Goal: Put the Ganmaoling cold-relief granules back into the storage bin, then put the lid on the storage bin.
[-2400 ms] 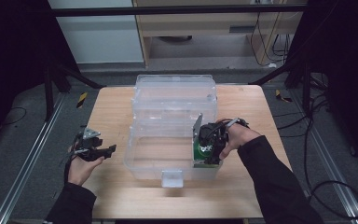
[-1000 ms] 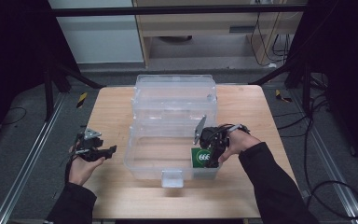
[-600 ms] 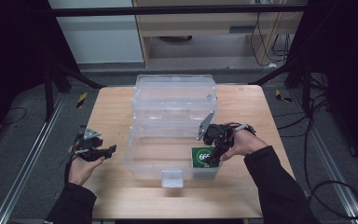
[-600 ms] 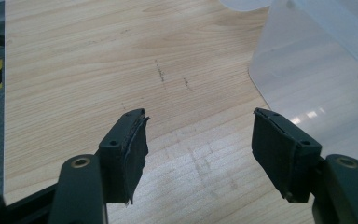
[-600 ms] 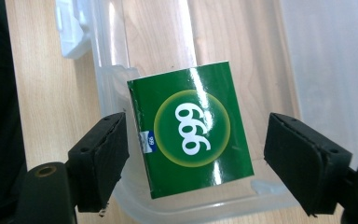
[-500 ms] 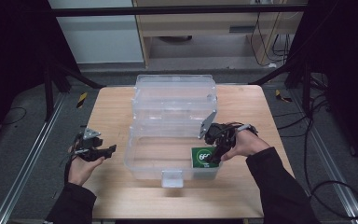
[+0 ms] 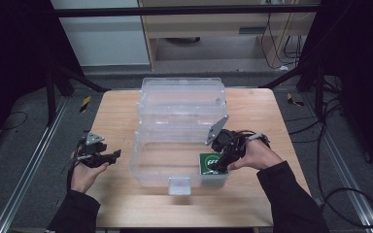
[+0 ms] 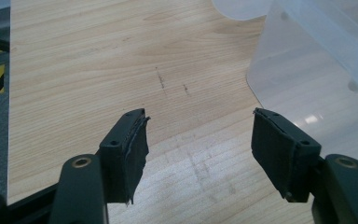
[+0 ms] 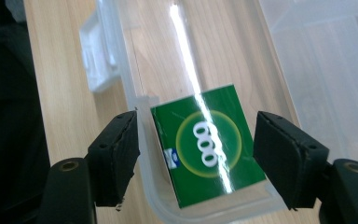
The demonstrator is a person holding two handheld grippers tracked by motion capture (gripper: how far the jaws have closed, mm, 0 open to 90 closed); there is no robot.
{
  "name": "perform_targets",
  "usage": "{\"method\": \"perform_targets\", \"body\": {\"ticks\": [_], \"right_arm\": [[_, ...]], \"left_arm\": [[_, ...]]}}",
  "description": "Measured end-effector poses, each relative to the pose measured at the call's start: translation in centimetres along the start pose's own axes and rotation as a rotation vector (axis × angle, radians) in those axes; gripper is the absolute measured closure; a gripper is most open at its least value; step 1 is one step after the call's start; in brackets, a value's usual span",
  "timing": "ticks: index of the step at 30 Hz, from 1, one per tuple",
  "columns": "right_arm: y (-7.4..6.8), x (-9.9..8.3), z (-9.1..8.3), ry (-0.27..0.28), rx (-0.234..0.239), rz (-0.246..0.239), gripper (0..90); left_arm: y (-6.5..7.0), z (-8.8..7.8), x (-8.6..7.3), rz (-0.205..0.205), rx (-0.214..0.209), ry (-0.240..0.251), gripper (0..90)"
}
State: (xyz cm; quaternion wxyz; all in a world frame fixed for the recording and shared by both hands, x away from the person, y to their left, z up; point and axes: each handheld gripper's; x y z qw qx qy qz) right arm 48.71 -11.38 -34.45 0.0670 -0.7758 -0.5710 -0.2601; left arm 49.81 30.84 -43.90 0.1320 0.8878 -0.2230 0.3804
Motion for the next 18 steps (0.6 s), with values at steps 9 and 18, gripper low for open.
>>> {"method": "perform_targets", "body": {"ticks": [9, 18], "right_arm": [[-1.1, 0.3, 1.3, 0.043, 0.026, 0.031, 34.0], [-1.8, 0.2, 1.9, 0.059, 0.053, 0.064, 41.1]], "left_arm": [[-0.1, -0.2, 0.1, -0.002, 0.002, 0.007, 35.3], [-0.2, -0.2, 0.1, -0.003, 0.005, 0.011, 35.4]]}}
Point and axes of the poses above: each handheld gripper's, and its own axes: z roughly forward along the jaws, x roughly out of its top, y roughly to its right, and after that the axes turned 8 degrees about -x, right-handed
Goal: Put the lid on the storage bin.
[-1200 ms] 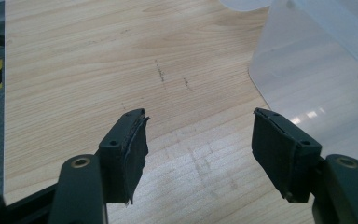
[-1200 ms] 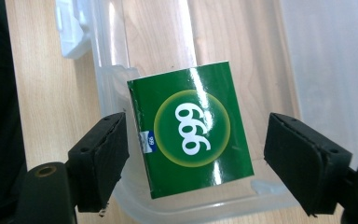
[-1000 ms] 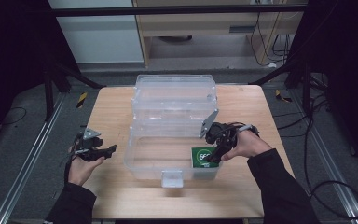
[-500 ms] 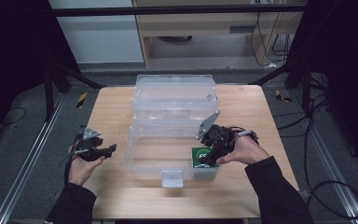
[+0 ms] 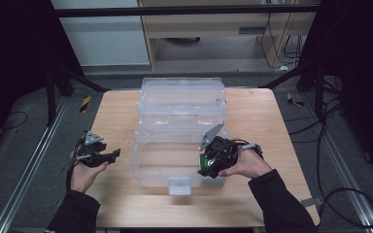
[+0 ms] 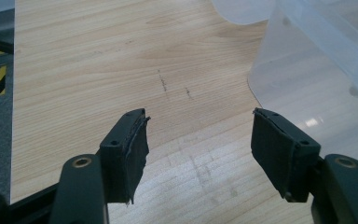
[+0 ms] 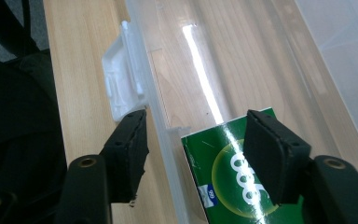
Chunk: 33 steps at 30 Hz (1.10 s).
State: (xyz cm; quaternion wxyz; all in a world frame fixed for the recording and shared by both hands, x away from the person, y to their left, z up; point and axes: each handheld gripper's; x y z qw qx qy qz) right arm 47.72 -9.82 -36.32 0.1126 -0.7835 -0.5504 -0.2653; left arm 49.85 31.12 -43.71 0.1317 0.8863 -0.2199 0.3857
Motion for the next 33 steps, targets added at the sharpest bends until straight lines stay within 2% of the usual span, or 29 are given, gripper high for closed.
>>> {"method": "perform_targets", "body": {"ticks": [2, 8, 22, 27, 33], "right_arm": [[-0.1, -0.1, 0.1, 0.002, 0.006, 0.013, 42.3], [-0.6, 0.0, 0.8, -0.008, 0.028, 0.005, 43.6], [-1.6, 1.4, 2.2, -0.012, 0.039, -0.036, 43.8], [-2.2, 2.1, 3.1, -0.031, 0.054, -0.055, 45.2], [-2.4, 2.2, 3.7, -0.056, 0.063, -0.055, 48.0]], "left_arm": [[-0.1, 0.0, 0.0, -0.005, 0.003, 0.002, 35.5], [-0.1, -0.1, 0.0, -0.005, 0.008, 0.0, 35.4], [0.2, -0.1, 0.0, 0.0, 0.007, 0.006, 35.7], [0.2, -0.3, 0.1, 0.0, 0.005, 0.016, 35.8], [0.1, -0.4, 0.1, 0.003, 0.006, 0.017, 36.0]]}}
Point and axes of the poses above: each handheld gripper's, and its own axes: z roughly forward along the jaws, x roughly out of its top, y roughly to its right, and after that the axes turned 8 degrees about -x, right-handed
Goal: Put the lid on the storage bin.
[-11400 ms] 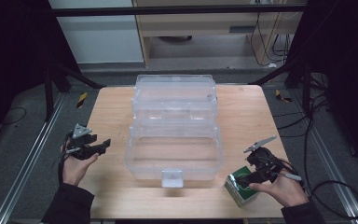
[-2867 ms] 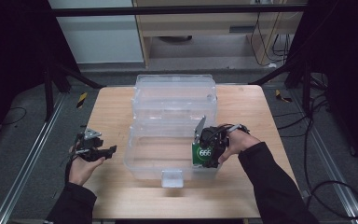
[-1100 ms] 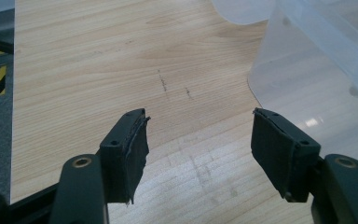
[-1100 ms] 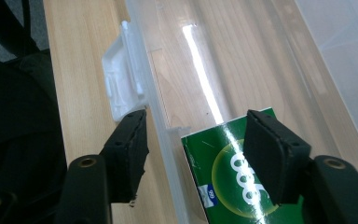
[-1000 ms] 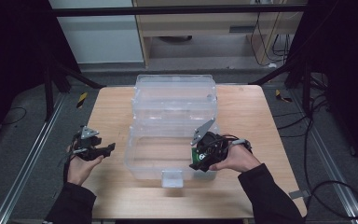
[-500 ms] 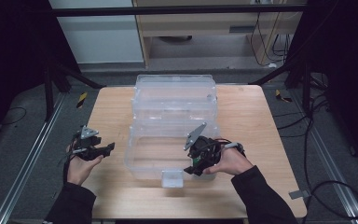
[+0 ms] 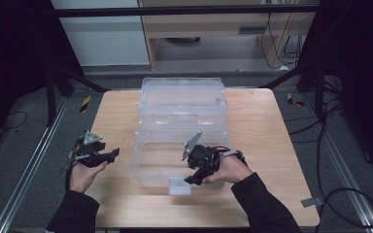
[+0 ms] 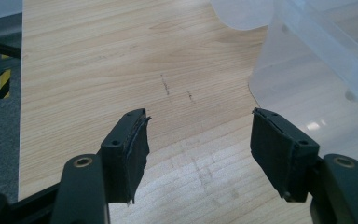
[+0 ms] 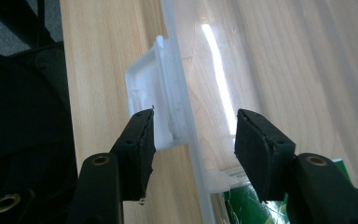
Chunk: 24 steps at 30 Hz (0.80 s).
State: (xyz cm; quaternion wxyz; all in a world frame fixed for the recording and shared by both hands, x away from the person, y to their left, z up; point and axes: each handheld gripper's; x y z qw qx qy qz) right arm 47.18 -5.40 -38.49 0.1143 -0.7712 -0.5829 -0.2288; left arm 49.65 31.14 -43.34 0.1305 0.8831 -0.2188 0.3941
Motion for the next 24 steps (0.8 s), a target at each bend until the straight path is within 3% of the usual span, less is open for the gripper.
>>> {"method": "perform_targets", "body": {"ticks": [24], "right_arm": [[-0.4, -0.5, 2.3, -0.077, 0.059, 0.011, 56.6]], "left_arm": [[0.2, 0.0, 0.1, 0.004, -0.006, 0.001, 36.2]]}}
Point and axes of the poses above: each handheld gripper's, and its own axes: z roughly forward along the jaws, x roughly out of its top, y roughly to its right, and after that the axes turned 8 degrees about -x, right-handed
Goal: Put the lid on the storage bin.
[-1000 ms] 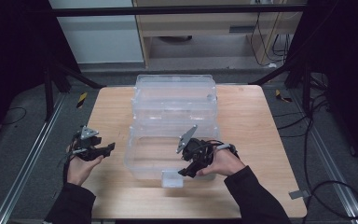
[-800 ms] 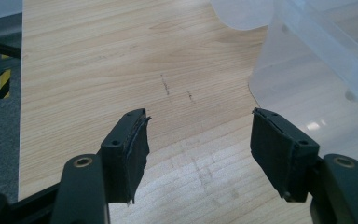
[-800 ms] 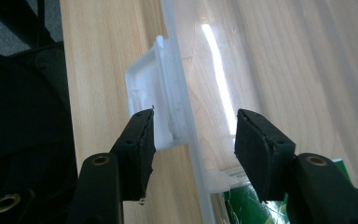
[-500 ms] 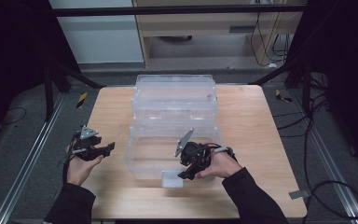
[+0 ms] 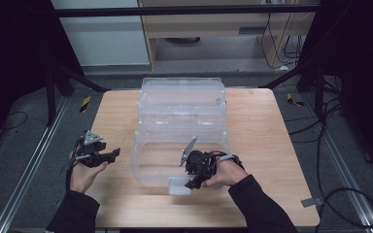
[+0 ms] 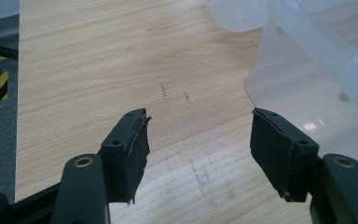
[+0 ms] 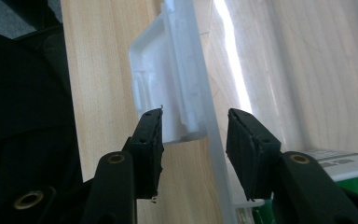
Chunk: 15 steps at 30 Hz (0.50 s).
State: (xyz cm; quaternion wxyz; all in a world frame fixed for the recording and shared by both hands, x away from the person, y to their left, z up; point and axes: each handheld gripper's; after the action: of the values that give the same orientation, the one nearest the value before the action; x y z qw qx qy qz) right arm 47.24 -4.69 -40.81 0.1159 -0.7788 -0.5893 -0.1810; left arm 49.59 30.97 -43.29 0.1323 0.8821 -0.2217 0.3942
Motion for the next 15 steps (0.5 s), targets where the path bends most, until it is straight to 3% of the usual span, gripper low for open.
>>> {"method": "perform_targets", "body": {"ticks": [15], "right_arm": [[-0.04, 0.03, 0.55, -0.028, 0.003, -0.014, 59.6]], "left_arm": [[0.18, -0.12, 0.19, 0.008, 0.0, 0.005, 36.4]]}}
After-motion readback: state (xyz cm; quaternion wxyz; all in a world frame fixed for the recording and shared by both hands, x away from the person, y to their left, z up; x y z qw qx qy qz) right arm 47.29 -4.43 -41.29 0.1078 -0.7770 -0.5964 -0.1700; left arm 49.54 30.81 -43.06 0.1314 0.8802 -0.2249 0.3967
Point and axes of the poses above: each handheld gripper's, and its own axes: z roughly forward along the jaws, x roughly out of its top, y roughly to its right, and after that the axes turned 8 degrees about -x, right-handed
